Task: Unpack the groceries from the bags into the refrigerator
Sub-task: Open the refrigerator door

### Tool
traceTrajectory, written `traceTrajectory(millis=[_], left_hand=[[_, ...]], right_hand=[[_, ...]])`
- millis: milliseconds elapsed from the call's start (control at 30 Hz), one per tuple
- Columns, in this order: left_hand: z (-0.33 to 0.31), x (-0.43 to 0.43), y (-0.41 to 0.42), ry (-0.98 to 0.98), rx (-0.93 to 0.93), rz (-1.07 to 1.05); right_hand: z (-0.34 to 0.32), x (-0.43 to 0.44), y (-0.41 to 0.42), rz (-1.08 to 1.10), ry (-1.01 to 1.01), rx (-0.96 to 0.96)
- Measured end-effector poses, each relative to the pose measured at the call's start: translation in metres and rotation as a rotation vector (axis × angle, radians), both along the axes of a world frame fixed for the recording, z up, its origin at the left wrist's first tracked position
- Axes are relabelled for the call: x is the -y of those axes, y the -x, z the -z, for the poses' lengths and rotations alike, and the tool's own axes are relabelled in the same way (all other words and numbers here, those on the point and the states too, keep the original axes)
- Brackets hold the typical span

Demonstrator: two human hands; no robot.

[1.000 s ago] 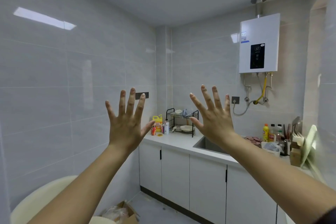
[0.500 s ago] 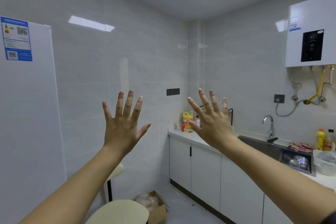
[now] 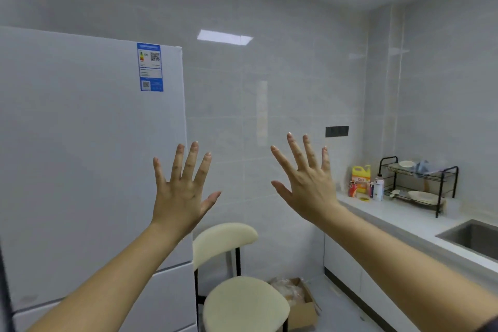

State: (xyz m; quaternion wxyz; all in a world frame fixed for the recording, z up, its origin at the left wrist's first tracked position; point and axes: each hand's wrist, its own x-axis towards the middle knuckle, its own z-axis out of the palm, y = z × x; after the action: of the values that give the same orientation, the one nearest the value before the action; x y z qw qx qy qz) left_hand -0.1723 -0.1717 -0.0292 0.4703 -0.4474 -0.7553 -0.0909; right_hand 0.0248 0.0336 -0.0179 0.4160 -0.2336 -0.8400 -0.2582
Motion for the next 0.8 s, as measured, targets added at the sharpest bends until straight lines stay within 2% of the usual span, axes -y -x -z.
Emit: traceTrajectory(millis=[467,800], left_hand=[[0.011,0.112,0.075,-0.005,0.021,-0.241],[0.017,0.171,0.179,0.021,0.133,-0.299]], right_hand=[[0.011,0.07,0.115,-0.227,-0.013,0.061],[0.013,0.119,0.226,-0.256,-0.03,0.137]])
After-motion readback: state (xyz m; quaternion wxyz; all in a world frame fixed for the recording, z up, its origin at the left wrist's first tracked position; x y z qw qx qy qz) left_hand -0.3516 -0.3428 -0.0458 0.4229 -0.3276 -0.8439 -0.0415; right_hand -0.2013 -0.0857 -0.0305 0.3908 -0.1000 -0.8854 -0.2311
